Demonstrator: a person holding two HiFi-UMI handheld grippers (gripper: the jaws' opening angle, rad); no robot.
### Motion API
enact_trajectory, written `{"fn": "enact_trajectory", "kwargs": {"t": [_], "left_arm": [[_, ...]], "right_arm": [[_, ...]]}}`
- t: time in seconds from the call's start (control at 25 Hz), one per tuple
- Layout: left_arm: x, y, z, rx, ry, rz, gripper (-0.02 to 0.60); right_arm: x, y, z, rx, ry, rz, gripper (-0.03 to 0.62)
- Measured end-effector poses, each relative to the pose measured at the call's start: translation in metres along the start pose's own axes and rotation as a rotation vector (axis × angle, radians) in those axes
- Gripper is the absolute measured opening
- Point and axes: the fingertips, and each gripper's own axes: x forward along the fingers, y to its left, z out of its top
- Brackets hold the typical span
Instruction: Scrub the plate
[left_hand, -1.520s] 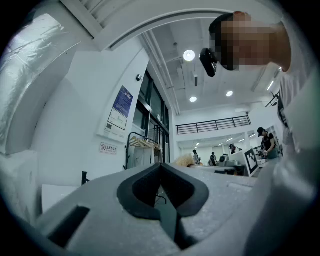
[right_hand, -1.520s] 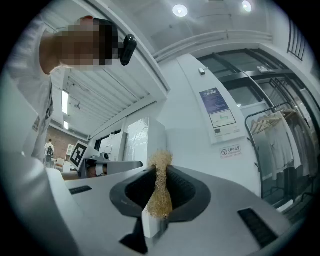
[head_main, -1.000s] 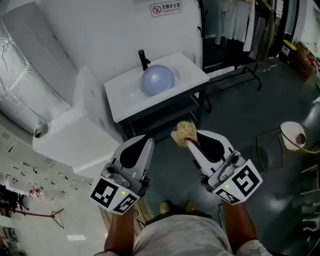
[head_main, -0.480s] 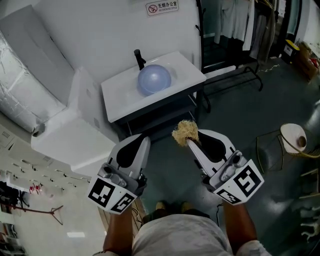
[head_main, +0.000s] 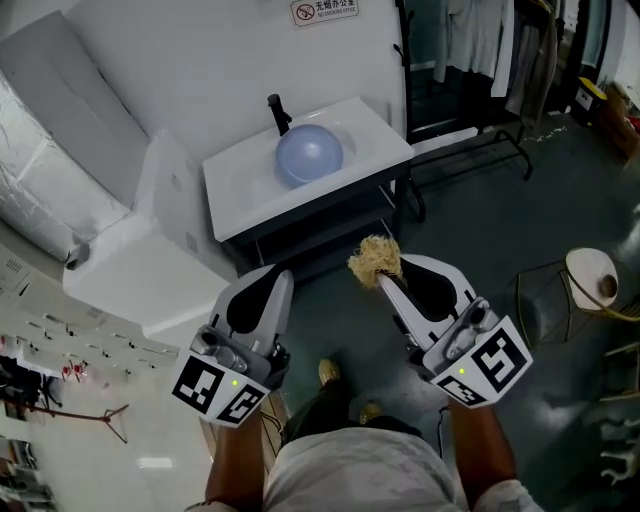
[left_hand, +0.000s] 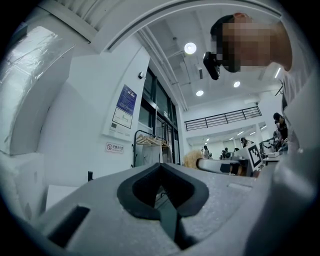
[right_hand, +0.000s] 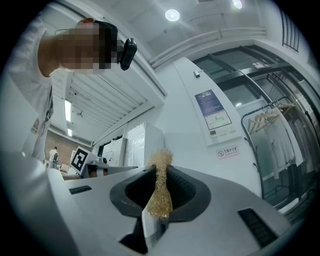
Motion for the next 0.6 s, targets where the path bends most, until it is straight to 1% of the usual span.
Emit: {"fn": "enact_trajectory", "kwargs": {"t": [0.32, 0.6], "left_arm": [[0.018, 0.029, -0.005, -0.001, -0.023, -0.011, 0.016], [0.052, 0.084, -0.011, 0.018, -0.037, -0.011, 0.016]], "right_arm": [[0.021, -0.017, -0.009, -0.028, 0.016, -0.015, 0.061], [0.073, -0.050, -0.025, -0.048, 0.041, -0.017, 0.061]]}}
